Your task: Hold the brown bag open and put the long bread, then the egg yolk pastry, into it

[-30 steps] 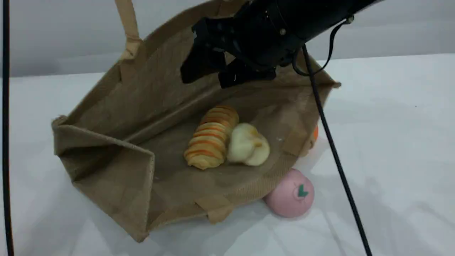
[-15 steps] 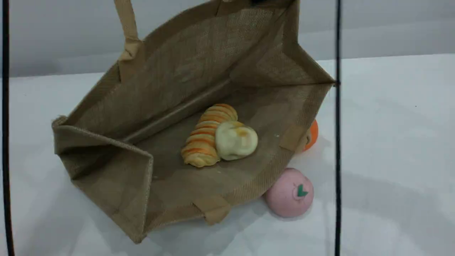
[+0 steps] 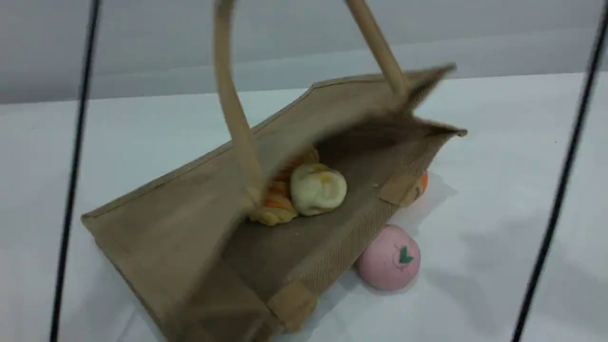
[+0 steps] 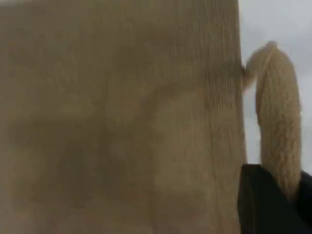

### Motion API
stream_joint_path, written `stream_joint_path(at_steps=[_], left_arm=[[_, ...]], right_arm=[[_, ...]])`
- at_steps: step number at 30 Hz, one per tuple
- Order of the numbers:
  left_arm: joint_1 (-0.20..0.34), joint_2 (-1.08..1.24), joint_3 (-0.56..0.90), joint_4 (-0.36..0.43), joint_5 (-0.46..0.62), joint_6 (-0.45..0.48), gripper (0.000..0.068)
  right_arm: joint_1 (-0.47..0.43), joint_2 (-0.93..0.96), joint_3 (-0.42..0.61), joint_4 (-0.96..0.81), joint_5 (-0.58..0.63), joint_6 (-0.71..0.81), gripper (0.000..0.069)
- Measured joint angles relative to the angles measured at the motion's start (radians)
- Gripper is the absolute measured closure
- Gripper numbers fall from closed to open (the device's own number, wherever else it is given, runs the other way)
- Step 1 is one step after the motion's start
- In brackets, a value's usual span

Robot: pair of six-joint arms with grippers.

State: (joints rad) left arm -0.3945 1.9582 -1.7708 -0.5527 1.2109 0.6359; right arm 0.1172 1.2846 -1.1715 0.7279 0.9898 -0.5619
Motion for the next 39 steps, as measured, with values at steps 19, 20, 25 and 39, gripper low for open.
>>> stream_joint_path(at_steps=[19,20,25,39], left_arm=[[-0.038,0.114,0.064,0.178,0.010,-0.061,0.0053],[-0.038,0.113,0.063,0.207,0.011,-0.077,0.0053],[-0.038,0.094,0.063,0.366,0.012,-0.141,0.0062],[-0.037,-0.190,0.069,0.517,0.014,-0.345,0.0092]], right_arm=[[0.000,-0.524,0.091,-0.700,0.236,0.562,0.0160],[0.000,-0.555,0.115,-0.706,0.236,0.570,0.0160],[0.000,-0.685,0.256,-0.708,0.235,0.580,0.0160],[0.000,-1.075,0.602,-0.737,0.113,0.608,0.0160]])
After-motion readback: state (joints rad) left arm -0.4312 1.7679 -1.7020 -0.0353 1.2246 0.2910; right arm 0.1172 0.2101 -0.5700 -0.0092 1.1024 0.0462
